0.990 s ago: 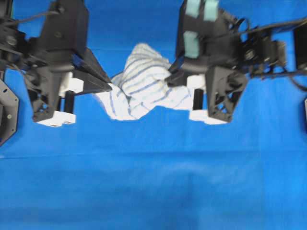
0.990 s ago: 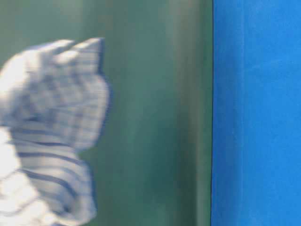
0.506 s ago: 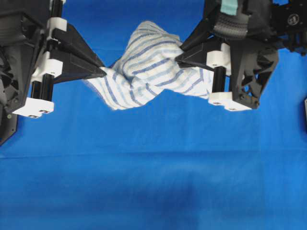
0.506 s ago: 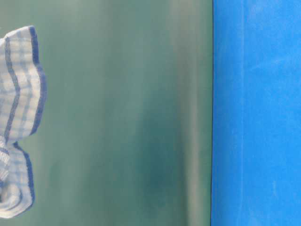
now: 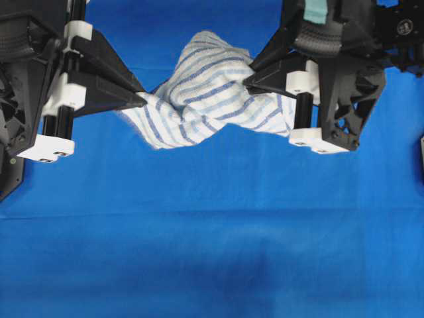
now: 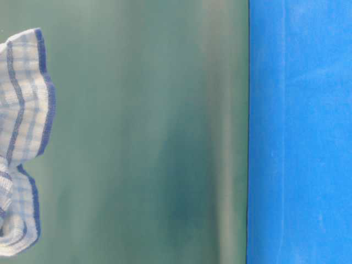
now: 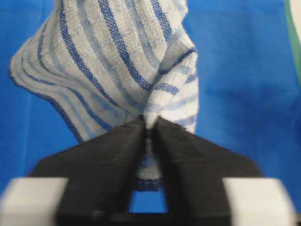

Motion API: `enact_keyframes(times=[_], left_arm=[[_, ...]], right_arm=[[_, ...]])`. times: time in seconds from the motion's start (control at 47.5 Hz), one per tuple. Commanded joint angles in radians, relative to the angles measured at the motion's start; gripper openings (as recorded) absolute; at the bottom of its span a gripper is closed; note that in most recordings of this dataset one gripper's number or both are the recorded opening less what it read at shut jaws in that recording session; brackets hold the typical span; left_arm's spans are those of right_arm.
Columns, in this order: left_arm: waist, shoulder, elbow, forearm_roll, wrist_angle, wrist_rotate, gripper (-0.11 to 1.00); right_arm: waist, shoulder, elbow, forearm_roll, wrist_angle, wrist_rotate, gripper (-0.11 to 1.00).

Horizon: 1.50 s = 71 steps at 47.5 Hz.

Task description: Lift the towel with both arms.

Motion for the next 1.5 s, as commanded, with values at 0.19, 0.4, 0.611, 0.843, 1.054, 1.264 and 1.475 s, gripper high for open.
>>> enact_keyframes(times=[0.19,0.4,0.611,0.843,1.054,1.264,1.475], left_arm=[[0.002,-0.014,-0.017,0.002,-0.009,0.000,0.80],[0.002,-0.015,-0.011,0.002,-0.009,-0.002,0.88],[0.002,-0.012,0.021,0.002,-0.021,-0.003,0.88],[0.002,0.015,0.158,0.000,-0.124,-0.011,0.88],[-0.003,0.058,0.295,0.000,-0.236,-0.012,0.88],[-0.003,0.129,0.411,0.000,-0.380,-0.012,0.88],[-0.005,0.216,0.477,0.000,-0.500,-0.014,0.88]], right_arm=[[0.000,-0.014,-0.020,-0.020,-0.020,-0.017,0.43],[0.000,-0.009,-0.015,-0.069,-0.018,-0.011,0.66],[0.000,-0.006,0.008,-0.069,-0.015,-0.008,0.66],[0.002,-0.006,0.143,-0.066,-0.038,0.014,0.66],[0.009,-0.006,0.336,-0.066,-0.155,0.080,0.66],[0.009,-0.002,0.575,-0.066,-0.314,0.138,0.65],[0.009,0.035,0.749,-0.066,-0.479,0.198,0.66]])
